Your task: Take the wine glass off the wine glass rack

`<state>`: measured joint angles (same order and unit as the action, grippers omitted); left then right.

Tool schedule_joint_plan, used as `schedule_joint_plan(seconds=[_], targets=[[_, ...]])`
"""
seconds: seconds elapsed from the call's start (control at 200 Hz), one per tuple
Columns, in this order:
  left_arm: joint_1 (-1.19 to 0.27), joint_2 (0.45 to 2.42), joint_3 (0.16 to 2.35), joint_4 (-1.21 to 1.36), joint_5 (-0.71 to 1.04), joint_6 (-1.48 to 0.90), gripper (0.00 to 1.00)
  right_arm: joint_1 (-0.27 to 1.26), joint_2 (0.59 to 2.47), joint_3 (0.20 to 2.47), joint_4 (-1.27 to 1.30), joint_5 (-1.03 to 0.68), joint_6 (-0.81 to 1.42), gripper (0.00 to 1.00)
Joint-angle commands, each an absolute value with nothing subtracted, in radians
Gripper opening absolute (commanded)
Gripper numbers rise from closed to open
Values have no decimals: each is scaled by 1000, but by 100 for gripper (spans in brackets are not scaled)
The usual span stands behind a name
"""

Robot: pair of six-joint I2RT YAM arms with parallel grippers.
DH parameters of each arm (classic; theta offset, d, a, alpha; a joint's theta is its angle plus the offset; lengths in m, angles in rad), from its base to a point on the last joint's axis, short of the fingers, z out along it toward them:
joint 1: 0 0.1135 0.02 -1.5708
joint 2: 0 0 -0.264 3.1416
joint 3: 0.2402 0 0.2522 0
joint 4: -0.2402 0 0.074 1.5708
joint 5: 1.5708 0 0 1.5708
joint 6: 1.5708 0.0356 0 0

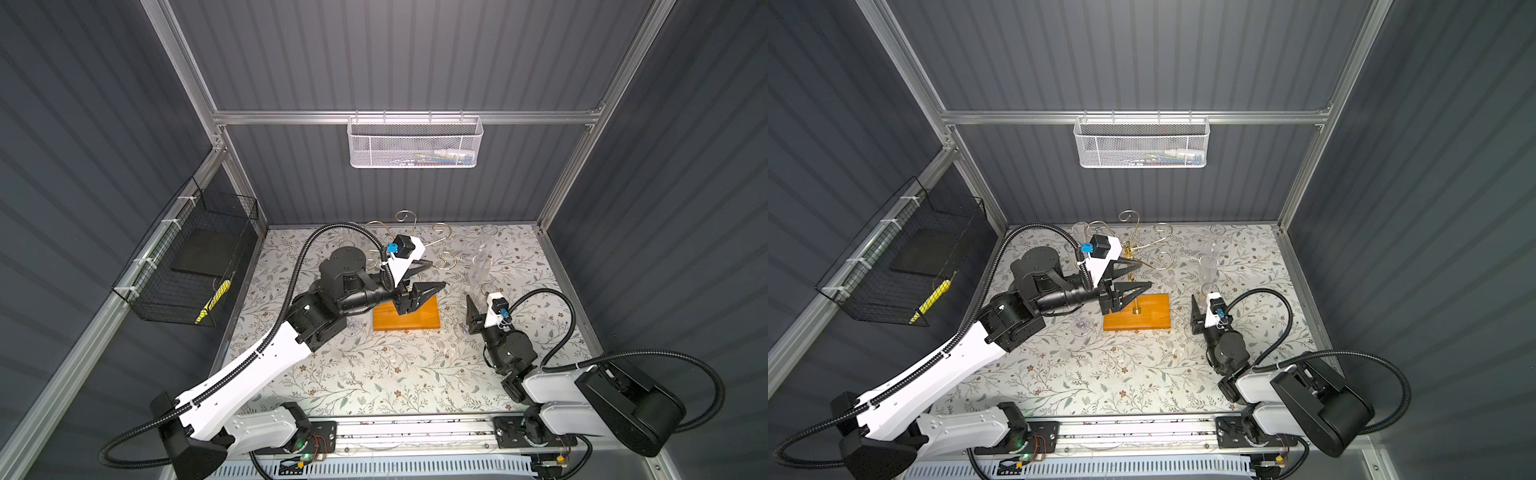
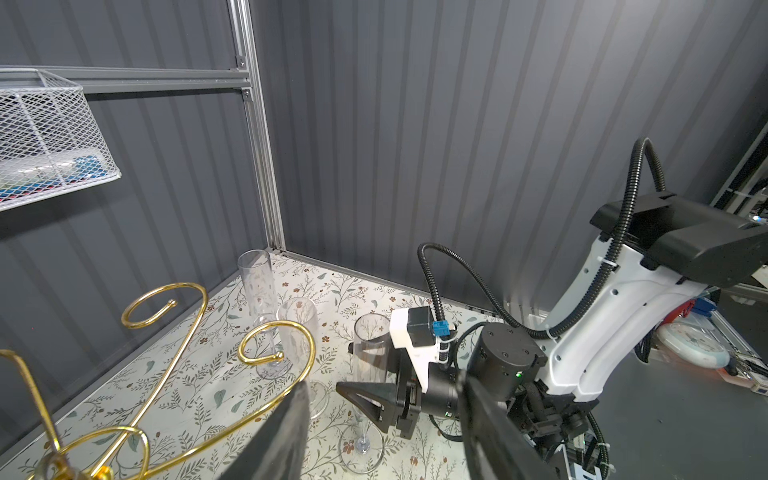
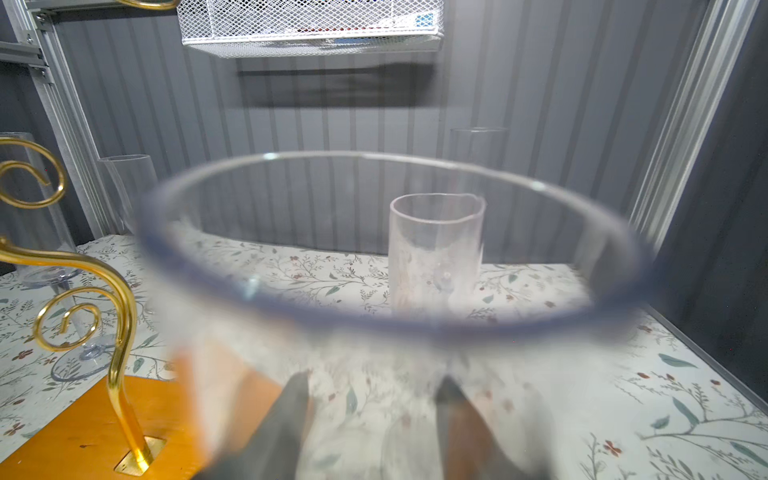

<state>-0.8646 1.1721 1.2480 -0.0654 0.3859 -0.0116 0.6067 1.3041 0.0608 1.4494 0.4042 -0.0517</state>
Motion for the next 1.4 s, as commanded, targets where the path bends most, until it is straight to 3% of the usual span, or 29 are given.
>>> schedule_joint_plan(seconds=[0.0,0.17,0.21,0.225,0.245,0.805,1.396], targets=[[-868,1175,1234,-51,403,-23,59,616,1285,46,1475,417,-59,61],[-868,1161,1227,-55,388,-19,59,627,1268,37,1474,416,-64,77],[-868,1158,1227,-58,385,-17,59,630,1264,35,1474,420,-66,84],[-868,1156,1226,-57,383,-16,59,631,1263,35,1474,420,-67,96],[-868,1156,1227,-60,381,-14,59,632,1260,34,1474,419,-67,99],[-868,1119,1219,-86,347,11,60,652,1126,17,1386,406,-74,99],[-868,998,1220,-97,145,81,63,662,413,185,572,336,-123,99]])
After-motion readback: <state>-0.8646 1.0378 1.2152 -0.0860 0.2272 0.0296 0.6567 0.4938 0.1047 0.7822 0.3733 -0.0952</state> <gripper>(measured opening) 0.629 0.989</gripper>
